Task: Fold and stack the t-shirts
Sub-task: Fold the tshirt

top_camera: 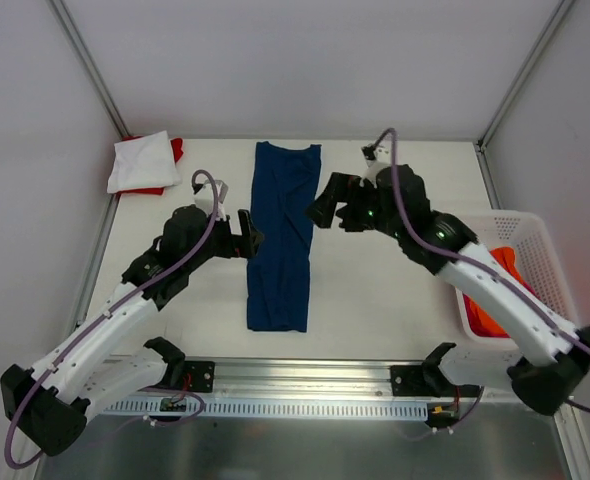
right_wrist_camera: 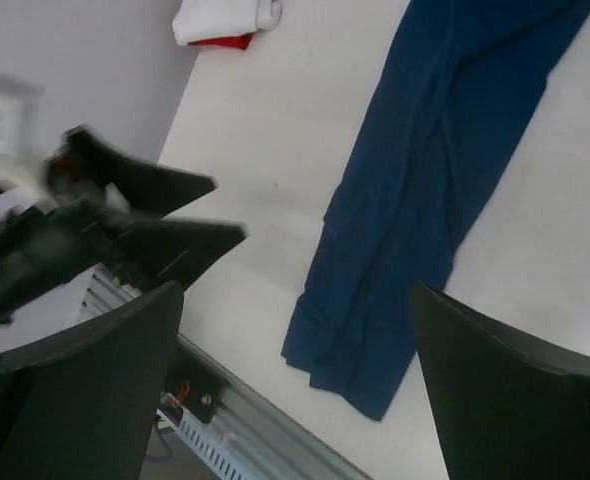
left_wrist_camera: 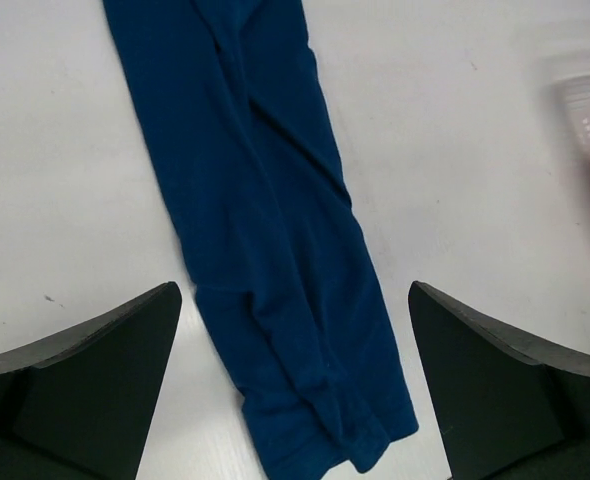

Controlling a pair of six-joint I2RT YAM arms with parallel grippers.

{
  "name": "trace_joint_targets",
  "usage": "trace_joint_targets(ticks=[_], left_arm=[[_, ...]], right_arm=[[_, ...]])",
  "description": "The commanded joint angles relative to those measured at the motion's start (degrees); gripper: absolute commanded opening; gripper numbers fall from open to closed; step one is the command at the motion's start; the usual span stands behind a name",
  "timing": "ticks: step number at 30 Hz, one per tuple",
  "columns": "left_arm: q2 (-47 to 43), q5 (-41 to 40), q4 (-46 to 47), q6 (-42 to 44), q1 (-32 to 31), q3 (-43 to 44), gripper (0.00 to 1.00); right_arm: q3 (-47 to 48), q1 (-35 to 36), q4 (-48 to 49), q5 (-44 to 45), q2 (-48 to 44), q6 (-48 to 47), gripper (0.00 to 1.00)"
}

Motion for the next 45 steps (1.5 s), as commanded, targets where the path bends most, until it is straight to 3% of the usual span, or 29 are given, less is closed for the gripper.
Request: trace_joint_targets(ticks=[1, 5, 9, 15, 19, 22, 27, 36, 45], left_arm=[[-4.5, 2.5, 1.7, 1.2, 0.2, -3.2, 0.99], [-8.0, 2.3, 1.3, -2.5, 0.2, -9.5, 0.99], [-11.6, 8.4, 8.5, -12.5, -0.1, -22.3, 0.98], [-18.1, 5.0, 10.6, -19.8, -1.0, -32.9, 0.97], [-15.8, 4.8, 10.9, -21.9, -2.2, -35.7, 0.96], [-17.2, 4.6, 13.0, -24.2, -3.3, -38.8, 0.96], [-17.0, 4.9, 16.8, -28.0, -5.7, -41.3, 0.95], [-14.6, -4.6, 17.0, -35.1, -19.4, -42.0, 0.95], [-9.3, -11.9, 17.1, -39.0, -29.5, -40.2, 0.95]], right_arm=[[-11.5, -15.4, 24.0, -43.8, 10.0, 5.1, 0.98], [-26.7, -17.4, 27.6, -32.9, 12.7, 2.6, 0.99], [-39.3, -17.6, 38.2, -33.2, 13.1, 7.6, 0.99], [-52.1, -11.0, 39.2, -21.5, 0.8, 12.3, 1.00], [-55.0, -7.0, 37.6, -16.4, -3.8, 13.8, 1.00], [-58.1, -5.5, 42.0, -14.8, -4.0, 16.4, 0.99], [-58.7, 0.9, 48.0, -10.1, 3.4, 20.2, 1.00], [-55.2, 11.6, 62.2, -3.3, 21.9, 27.8, 0.99], [-54.7, 13.7, 65.4, -3.4, 26.2, 29.9, 1.00]])
